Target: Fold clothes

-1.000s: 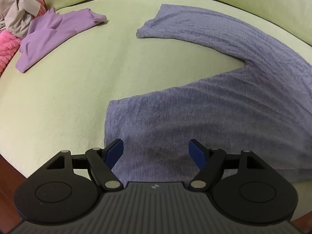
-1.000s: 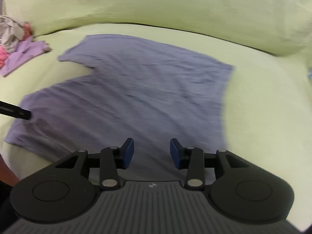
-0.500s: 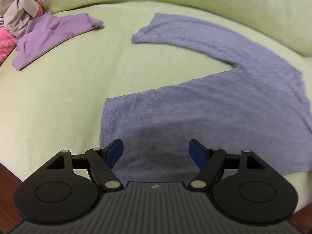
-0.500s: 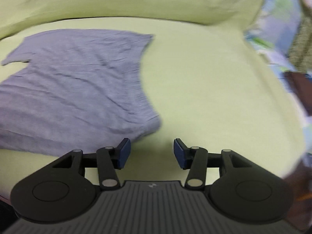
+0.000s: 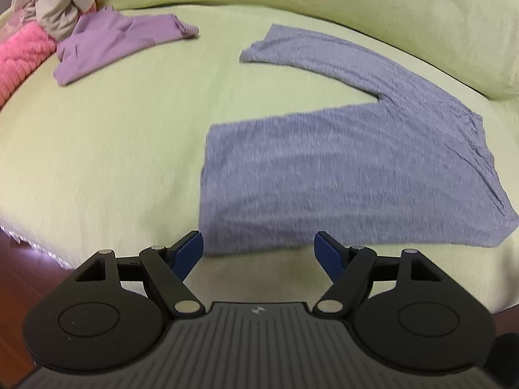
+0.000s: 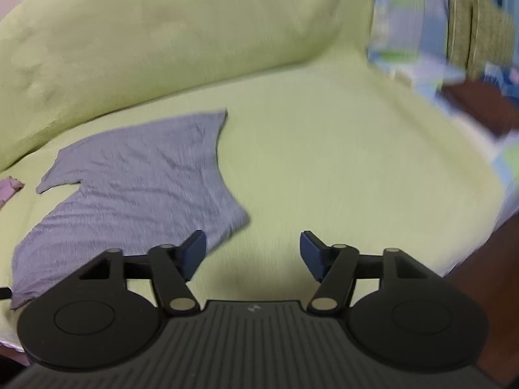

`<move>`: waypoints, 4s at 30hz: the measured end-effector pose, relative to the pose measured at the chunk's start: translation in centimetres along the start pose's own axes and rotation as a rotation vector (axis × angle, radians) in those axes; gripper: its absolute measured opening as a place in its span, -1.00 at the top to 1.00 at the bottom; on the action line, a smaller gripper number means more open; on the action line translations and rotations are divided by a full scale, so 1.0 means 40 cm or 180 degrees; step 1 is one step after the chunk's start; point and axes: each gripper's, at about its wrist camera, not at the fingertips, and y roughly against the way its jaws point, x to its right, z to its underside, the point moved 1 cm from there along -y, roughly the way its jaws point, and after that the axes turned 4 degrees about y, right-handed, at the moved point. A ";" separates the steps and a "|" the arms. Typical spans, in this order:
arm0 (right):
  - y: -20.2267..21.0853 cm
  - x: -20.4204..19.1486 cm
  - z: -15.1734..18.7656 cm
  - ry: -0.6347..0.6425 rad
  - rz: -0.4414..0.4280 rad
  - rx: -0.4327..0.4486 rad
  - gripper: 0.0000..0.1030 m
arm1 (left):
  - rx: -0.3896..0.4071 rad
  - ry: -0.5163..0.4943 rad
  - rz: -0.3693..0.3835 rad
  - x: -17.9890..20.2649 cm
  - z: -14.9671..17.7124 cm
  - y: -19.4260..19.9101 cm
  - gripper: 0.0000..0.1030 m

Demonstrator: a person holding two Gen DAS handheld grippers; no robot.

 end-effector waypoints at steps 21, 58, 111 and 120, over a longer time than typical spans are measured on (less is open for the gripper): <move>-0.237 0.003 -0.008 -0.0390 -0.0394 0.0074 0.87 | 0.0005 0.0138 -0.0342 -0.029 0.038 -0.043 -0.49; -0.166 -0.974 0.320 0.4645 -0.2235 0.0510 0.72 | -0.0231 0.0164 0.0625 -0.263 -0.018 0.005 -0.48; -0.174 -0.754 0.178 0.2457 -0.1889 0.0237 0.27 | 0.0321 -0.0698 0.0462 -0.200 -0.291 -0.240 0.82; -0.192 -0.624 0.083 0.2105 -0.1335 0.0326 0.30 | 0.0347 -0.0403 0.0890 -0.119 -0.211 -0.101 0.71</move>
